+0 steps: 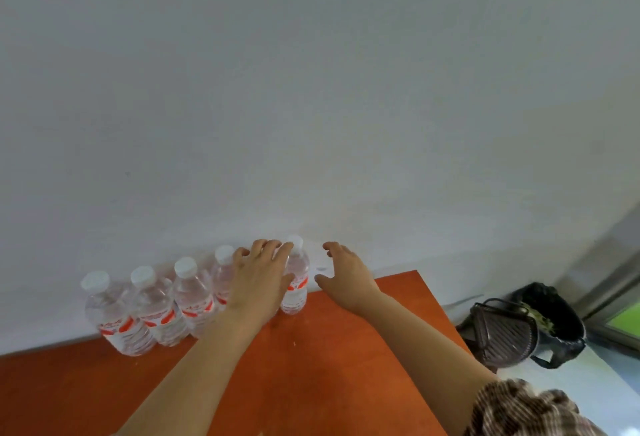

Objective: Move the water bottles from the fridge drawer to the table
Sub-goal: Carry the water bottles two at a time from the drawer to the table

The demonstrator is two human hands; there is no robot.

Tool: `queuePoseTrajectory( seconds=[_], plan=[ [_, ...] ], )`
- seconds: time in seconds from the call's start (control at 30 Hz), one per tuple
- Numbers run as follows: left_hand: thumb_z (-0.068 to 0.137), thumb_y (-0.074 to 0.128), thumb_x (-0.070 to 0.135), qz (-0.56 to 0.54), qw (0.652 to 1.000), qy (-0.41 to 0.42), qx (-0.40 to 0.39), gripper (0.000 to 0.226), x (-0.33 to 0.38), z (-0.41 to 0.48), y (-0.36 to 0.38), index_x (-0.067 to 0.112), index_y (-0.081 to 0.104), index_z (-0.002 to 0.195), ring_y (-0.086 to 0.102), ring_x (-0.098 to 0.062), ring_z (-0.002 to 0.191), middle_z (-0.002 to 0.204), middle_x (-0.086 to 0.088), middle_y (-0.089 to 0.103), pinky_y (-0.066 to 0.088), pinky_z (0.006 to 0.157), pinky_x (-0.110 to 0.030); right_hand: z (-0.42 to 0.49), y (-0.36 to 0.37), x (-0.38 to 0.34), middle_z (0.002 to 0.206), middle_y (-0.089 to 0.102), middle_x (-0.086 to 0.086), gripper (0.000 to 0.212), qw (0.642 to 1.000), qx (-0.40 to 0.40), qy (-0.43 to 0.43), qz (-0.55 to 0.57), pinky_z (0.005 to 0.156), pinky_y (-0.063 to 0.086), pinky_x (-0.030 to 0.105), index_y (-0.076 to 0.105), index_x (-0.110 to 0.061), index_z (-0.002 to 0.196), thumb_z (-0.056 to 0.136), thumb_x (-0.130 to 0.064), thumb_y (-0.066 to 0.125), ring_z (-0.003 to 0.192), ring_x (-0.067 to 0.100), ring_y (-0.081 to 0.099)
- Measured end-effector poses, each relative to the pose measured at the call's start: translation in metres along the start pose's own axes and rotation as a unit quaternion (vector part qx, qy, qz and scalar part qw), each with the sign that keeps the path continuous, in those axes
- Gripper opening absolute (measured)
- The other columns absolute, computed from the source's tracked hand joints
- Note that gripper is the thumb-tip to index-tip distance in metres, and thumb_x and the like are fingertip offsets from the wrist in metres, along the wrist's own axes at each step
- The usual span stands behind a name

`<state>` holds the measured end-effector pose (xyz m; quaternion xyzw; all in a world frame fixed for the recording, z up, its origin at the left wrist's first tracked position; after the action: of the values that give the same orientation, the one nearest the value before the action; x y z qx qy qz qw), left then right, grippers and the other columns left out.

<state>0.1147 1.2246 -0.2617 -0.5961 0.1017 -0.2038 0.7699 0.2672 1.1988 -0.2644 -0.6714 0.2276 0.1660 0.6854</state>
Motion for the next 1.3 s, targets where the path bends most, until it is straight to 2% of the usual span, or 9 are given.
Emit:
queuePoseTrajectory(
  seconds=[0.07,0.17,0.33,0.5,0.67,0.8,1.0,1.3],
  plan=[
    [0.090,0.055,0.039,-0.033,0.999,0.026,-0.006,0.050,0.029,-0.011,-0.001,0.025,0.043,0.137,0.036,-0.020,0.130,0.138,0.004,0.047,0.029,0.100,-0.039,-0.027,-0.011,0.016,0.142,0.045,0.007,0.059,1.000,0.008,0.011,-0.019,0.106,0.038,0.041,0.034,-0.013,0.142,0.090,-0.025,0.060,0.130,0.024,0.041],
    [0.093,0.050,0.038,-0.068,0.995,0.065,-0.035,0.049,0.078,-0.029,0.003,0.023,0.040,0.139,0.034,-0.019,0.130,0.138,0.003,0.044,0.032,0.101,-0.036,-0.074,-0.033,0.047,0.143,0.043,0.006,0.061,0.997,0.024,0.038,-0.059,0.106,0.036,0.043,0.032,-0.015,0.143,0.090,-0.031,0.057,0.132,0.025,0.039],
    [0.095,0.046,0.036,-0.068,0.985,0.139,-0.076,0.048,0.187,-0.059,0.005,0.020,0.038,0.140,0.036,-0.021,0.129,0.138,0.000,0.044,0.037,0.101,-0.036,-0.178,-0.084,0.118,0.142,0.042,0.006,0.062,0.985,0.055,0.096,-0.130,0.103,0.036,0.046,0.030,-0.014,0.143,0.091,-0.036,0.055,0.130,0.028,0.038],
    [0.094,0.043,0.035,-0.070,0.970,0.207,-0.104,0.046,0.322,-0.122,-0.004,0.020,0.041,0.137,0.039,-0.023,0.125,0.137,-0.002,0.045,0.041,0.095,-0.037,-0.313,-0.130,0.194,0.135,0.045,0.004,0.055,0.964,0.101,0.187,-0.162,0.100,0.034,0.047,0.037,-0.016,0.135,0.089,-0.040,0.053,0.127,0.029,0.039],
    [0.094,0.042,0.035,-0.107,0.949,0.270,-0.125,0.045,0.458,-0.223,-0.025,0.018,0.042,0.136,0.040,-0.025,0.124,0.134,-0.005,0.047,0.041,0.095,-0.038,-0.479,-0.163,0.258,0.141,0.043,0.007,0.063,0.933,0.142,0.277,-0.180,0.102,0.036,0.046,0.032,-0.015,0.141,0.090,-0.045,0.055,0.128,0.029,0.039],
    [0.096,0.040,0.037,-0.115,0.925,0.334,-0.141,0.050,0.561,-0.317,-0.043,0.016,0.035,0.141,0.037,-0.027,0.128,0.141,-0.007,0.041,0.041,0.098,-0.041,-0.621,-0.190,0.297,0.143,0.041,0.010,0.062,0.906,0.162,0.341,-0.189,0.103,0.036,0.048,0.031,-0.014,0.141,0.092,-0.045,0.053,0.128,0.031,0.039],
    [0.096,0.040,0.039,-0.142,0.878,0.439,-0.128,0.048,0.707,-0.449,-0.081,0.019,0.038,0.139,0.040,-0.025,0.126,0.140,-0.005,0.043,0.041,0.097,-0.039,-0.817,-0.236,0.338,0.142,0.042,0.009,0.062,0.843,0.193,0.463,-0.192,0.101,0.037,0.047,0.031,-0.014,0.141,0.091,-0.046,0.050,0.127,0.029,0.039],
    [0.093,0.043,0.034,-0.201,0.781,0.577,-0.129,0.042,0.899,-0.593,-0.116,0.018,0.043,0.132,0.046,-0.025,0.118,0.133,-0.005,0.048,0.042,0.092,-0.036,-1.027,-0.289,0.391,0.145,0.038,0.010,0.064,0.757,0.241,0.586,-0.159,0.105,0.033,0.044,0.028,-0.011,0.144,0.093,-0.042,0.050,0.132,0.028,0.035]
  ],
)
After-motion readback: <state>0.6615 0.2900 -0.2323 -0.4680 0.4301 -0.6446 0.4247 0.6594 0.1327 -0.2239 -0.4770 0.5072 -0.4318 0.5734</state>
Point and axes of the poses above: each hand's wrist, its own z-axis towards the middle knuckle, its own y-axis out of the palm, x = y × z, the point moved 5 cm from there along z, towards the middle knuckle
